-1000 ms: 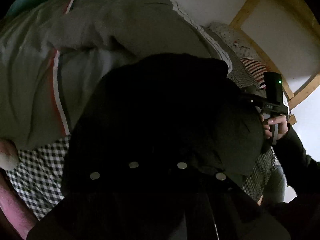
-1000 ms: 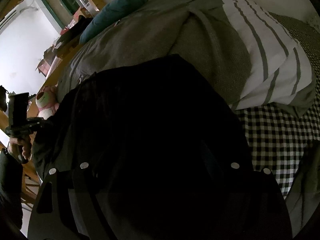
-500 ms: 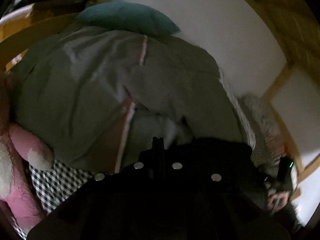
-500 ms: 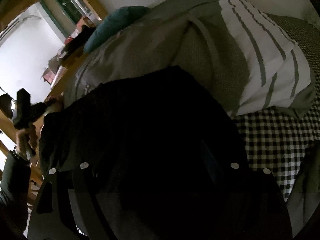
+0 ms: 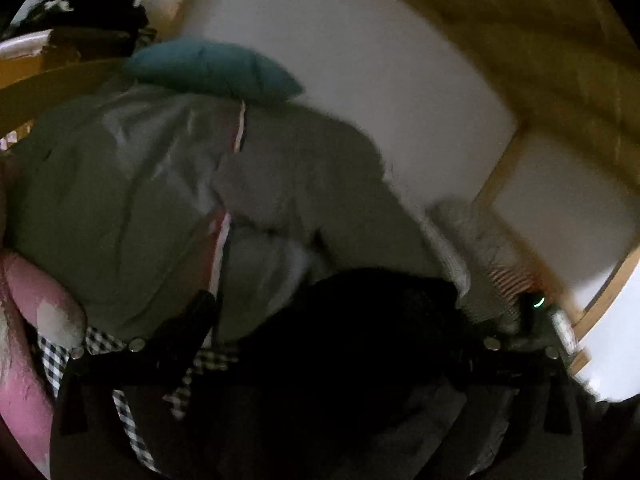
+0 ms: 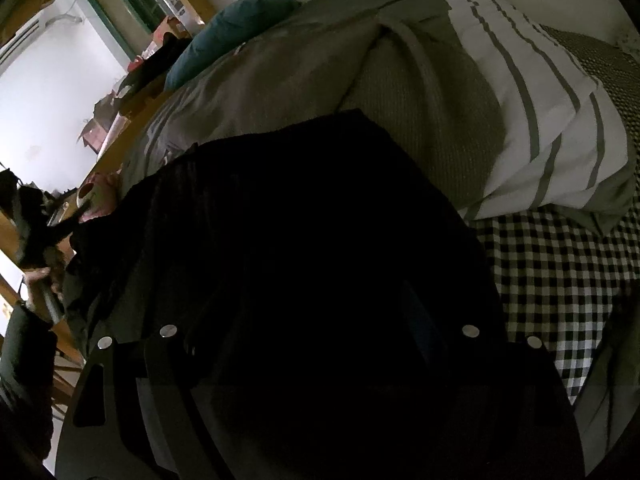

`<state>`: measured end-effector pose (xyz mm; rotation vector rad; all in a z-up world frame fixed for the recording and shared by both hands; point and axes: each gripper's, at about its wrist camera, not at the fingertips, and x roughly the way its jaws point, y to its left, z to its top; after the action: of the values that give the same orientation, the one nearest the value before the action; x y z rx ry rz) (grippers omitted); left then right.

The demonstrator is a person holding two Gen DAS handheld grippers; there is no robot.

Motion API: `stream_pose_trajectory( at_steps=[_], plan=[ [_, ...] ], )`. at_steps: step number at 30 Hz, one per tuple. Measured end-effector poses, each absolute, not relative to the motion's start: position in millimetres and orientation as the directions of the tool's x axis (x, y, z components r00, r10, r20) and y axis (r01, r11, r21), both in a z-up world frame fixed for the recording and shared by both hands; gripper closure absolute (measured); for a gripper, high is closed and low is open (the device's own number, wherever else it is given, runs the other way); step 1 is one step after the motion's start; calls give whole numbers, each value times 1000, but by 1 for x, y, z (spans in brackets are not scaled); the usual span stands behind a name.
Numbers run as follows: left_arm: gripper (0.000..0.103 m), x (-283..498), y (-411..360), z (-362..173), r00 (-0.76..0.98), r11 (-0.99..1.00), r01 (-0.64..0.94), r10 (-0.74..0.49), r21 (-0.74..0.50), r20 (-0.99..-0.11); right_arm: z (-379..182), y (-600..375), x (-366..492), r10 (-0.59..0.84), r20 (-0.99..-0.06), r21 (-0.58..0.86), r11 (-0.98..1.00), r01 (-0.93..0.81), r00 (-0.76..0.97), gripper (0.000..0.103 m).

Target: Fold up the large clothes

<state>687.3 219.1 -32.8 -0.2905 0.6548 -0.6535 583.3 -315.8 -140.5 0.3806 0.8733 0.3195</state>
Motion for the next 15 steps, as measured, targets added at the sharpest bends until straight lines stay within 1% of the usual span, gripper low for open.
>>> stream_pose_trajectory(
  at_steps=[1, 2, 3, 4, 6, 8, 9, 10, 11, 12, 13, 15],
  plan=[
    [6, 685, 214, -33, 567, 758, 485, -652, -436, -503, -141, -316, 583, 421, -677, 449, 886, -114, 604, 22],
    [6, 685, 206, -38, 523, 778, 498, -621, -382, -583, -141, -315, 583, 420, -676, 450, 886, -113, 605, 22],
    [6, 686, 194, -47, 484, 806, 512, -555, -296, -676, -141, -315, 583, 420, -675, 450, 886, -112, 606, 22],
    [6, 686, 181, -56, 444, 806, 535, -524, -254, -727, -141, -314, 583, 420, -675, 451, 886, -112, 606, 22],
    [6, 686, 157, -74, 333, 765, 597, -512, -244, -792, -142, -314, 583, 422, -674, 454, 884, -111, 606, 22],
    [6, 689, 137, -85, 307, 760, 619, -465, -198, -830, -143, -314, 583, 421, -674, 454, 884, -110, 607, 22],
    [6, 693, 128, -89, 314, 773, 615, -423, -158, -850, -143, -314, 582, 420, -675, 453, 885, -109, 607, 22],
    [19, 699, 127, -90, 322, 790, 592, -413, -159, -852, -143, -314, 582, 417, -676, 449, 887, -110, 608, 22],
    [33, 703, 128, -91, 307, 797, 563, -447, -218, -840, -143, -313, 582, 415, -677, 445, 889, -110, 608, 22],
    [54, 709, 131, -90, 301, 801, 536, -476, -266, -826, -143, -313, 582, 409, -679, 439, 892, -110, 610, 21],
    [69, 720, 144, -85, 314, 800, 484, -536, -354, -784, -142, -314, 581, 403, -681, 433, 895, -107, 612, 21],
    [79, 722, 162, -79, 335, 788, 464, -579, -405, -744, -144, -317, 580, 400, -680, 437, 894, -99, 614, 21]
  ],
)
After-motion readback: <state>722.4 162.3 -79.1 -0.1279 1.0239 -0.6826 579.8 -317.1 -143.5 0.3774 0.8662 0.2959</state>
